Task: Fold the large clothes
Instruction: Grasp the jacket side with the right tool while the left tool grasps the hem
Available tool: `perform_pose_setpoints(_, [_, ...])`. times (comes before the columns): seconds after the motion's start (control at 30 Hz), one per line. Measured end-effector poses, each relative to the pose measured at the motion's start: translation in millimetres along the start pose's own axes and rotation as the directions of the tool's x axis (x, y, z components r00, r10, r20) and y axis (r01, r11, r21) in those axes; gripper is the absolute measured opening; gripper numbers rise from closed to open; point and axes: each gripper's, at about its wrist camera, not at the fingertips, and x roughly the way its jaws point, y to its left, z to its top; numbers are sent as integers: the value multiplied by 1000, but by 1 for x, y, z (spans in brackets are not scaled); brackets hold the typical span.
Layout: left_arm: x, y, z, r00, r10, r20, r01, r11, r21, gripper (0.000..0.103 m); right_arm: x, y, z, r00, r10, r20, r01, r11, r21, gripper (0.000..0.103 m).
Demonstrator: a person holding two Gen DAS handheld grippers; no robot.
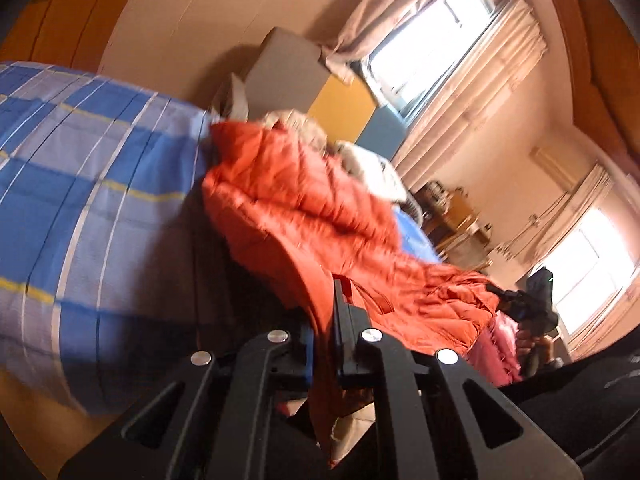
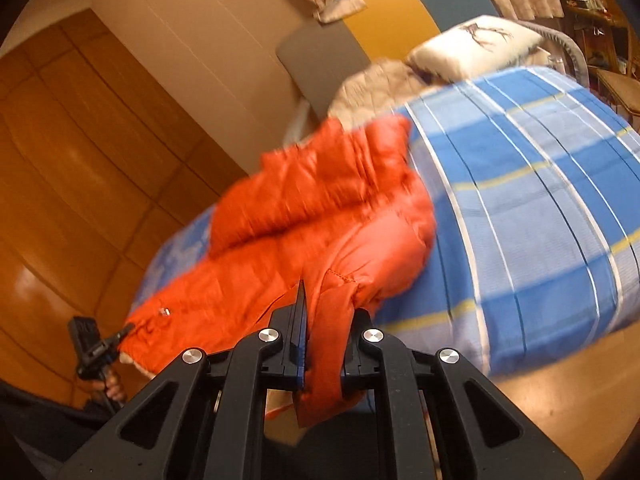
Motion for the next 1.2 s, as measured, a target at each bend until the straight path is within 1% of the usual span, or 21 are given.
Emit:
perform_pose_setpoints(0.1, [5, -2, 19, 999, -20, 29, 20, 1000, -1, 6, 6, 1, 20, 1000, -1, 28, 1, 1000, 1, 10])
perform_pose_setpoints(0.2, [15, -3, 42, 999, -17, 50, 17, 1000, 3, 6, 21, -4, 46, 998, -2, 57, 0, 1000, 29, 10])
perform_pose_setpoints(0.27, [24, -3, 57, 998, -20, 55, 20, 1000, 3, 6, 31, -8, 61, 998, -11, 60, 8, 999, 37, 10])
perform_pose_setpoints(0.4, [53, 4, 88, 999, 10, 47, -11, 1000, 5, 6, 58, -15, 88, 998, -18, 61, 14, 998, 59, 10])
perform_pose_setpoints(0.5, [79, 14, 111, 999, 40, 35, -39, 999, -8, 7, 86, -20, 109, 998, -44, 51, 41, 997, 72, 10])
perform_pose_setpoints(0.6, [107, 30, 128, 997, 82, 12, -82, 996, -45, 7, 110, -26, 121, 997, -73, 40, 69, 994, 88, 10])
perform_pose_setpoints(0.73, [143, 45, 145, 989, 143, -24, -144, 986, -81, 7, 136, -37, 130, 994, -108, 28, 104, 988, 117, 11])
perform_pose_setpoints(0.77, [152, 48, 148, 988, 154, -33, -156, 984, -89, 7, 143, -41, 132, 993, -112, 21, 108, 986, 129, 11])
perform_pose_setpoints(0.8, [159, 51, 151, 986, 161, -44, -165, 982, -95, 10, 149, -45, 134, 993, -117, 19, 114, 983, 141, 15])
perform_pose_setpoints(0.83, [167, 54, 154, 984, 172, -53, -177, 978, -110, 10, 152, -47, 135, 993, -118, 19, 114, 982, 153, 19])
perform_pose_setpoints(0.87, [172, 57, 157, 982, 176, -63, -182, 975, -124, 13, 156, -52, 137, 993, -114, 16, 110, 979, 169, 21])
perform_pose_setpoints(0.9, [177, 59, 160, 983, 168, -77, -178, 974, -140, 22, 160, -55, 138, 994, -108, 13, 103, 977, 184, 30])
perform_pose_setpoints(0.93, [180, 61, 162, 983, 166, -78, -176, 973, -147, 31, 162, -58, 140, 995, -100, 9, 96, 975, 198, 42])
perform_pose_setpoints(0.97, [182, 62, 165, 983, 164, -78, -175, 971, -163, 35, 163, -61, 141, 996, -85, 8, 81, 972, 220, 49])
perform_pose_setpoints(1.0, [182, 63, 168, 985, 153, -78, -165, 970, -178, 43, 163, -64, 142, 998, -61, 17, 55, 969, 243, 63])
perform_pose_setpoints(1.03, [180, 64, 170, 988, 136, -68, -147, 970, -192, 53, 160, -64, 143, 998, -54, 35, 43, 967, 251, 79])
perform_pose_setpoints(1.07, [178, 64, 172, 991, 123, -60, -133, 970, -204, 61, 157, -62, 144, 997, -56, 55, 41, 967, 250, 85])
perform_pose_setpoints(1.1, [175, 65, 173, 994, 99, -47, -107, 969, -221, 74, 152, -62, 145, 995, -56, 78, 35, 968, 249, 89])
perform_pose_setpoints(1.13, [167, 64, 174, 994, 106, -11, -106, 969, -223, 82, 148, -61, 146, 995, -56, 87, 32, 968, 250, 89])
perform_pose_setpoints(1.17, [161, 63, 174, 992, 127, 11, -121, 969, -215, 84, 144, -62, 145, 994, -57, 94, 32, 968, 250, 89])
perform_pose_setpoints(1.2, [152, 63, 174, 992, 124, 36, -114, 971, -212, 87, 137, -63, 141, 993, -58, 102, 32, 969, 245, 89])
